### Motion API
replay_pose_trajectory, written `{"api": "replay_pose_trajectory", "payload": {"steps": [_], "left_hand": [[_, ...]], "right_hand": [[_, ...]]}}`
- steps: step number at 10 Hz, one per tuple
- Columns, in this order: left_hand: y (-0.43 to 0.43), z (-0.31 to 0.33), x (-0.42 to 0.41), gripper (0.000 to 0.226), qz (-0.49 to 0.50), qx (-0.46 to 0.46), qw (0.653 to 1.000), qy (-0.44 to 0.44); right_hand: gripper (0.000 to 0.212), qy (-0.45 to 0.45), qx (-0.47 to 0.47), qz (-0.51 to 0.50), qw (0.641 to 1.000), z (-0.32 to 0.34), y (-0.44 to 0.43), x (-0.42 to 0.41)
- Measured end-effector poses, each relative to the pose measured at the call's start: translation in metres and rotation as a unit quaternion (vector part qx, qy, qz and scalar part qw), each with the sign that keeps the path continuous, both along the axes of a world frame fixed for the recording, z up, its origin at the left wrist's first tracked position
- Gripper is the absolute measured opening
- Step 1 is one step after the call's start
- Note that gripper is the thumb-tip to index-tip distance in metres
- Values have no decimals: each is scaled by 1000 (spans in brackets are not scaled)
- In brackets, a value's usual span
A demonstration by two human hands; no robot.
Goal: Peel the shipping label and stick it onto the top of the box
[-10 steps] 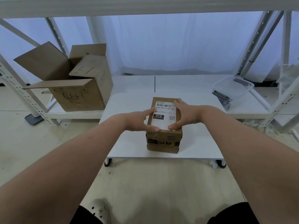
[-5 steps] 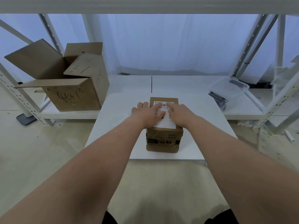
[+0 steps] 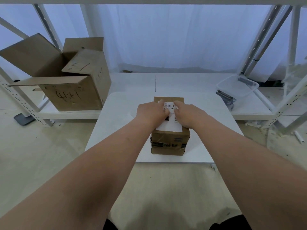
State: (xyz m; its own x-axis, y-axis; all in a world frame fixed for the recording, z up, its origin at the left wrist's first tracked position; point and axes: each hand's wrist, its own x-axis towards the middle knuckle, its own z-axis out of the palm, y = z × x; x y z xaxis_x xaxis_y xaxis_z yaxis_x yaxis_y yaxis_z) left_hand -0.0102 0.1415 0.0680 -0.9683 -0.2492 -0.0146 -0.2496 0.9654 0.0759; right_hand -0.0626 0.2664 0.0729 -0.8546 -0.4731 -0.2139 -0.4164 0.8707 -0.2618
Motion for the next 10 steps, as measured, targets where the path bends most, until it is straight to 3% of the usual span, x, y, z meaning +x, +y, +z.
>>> {"api": "replay_pose_trajectory", "payload": {"steps": [1,2,3,4,6,7,8,9,10], "left_hand": [[-6,-2,3,44,37,80,996,5],[-17,10,18,66,82,194,978,-8],[-24,29,35,74,89,337,934,-82],[-23,30,45,55,67,368,911,-172],[-22,19,52,21,93,487,856,-149],[-28,20,51,22,108,500,852,-110],[-29,21,45,14,123,471,873,-35],[-24,24,42,13,123,441,889,6],[-23,24,40,13,129,334,933,25]], "right_hand": [[53,-82,-70,-33,994,3,13,5],[72,-210,-203,-97,952,13,33,9],[81,-256,-191,-108,941,29,43,12],[64,-299,-129,-68,943,30,36,23],[36,-336,-197,-85,917,26,35,32],[33,-338,-254,-118,899,23,39,26],[35,-297,-322,-180,881,20,40,19],[19,-262,-313,-184,894,24,36,21],[24,-164,-248,-186,937,18,30,20]]}}
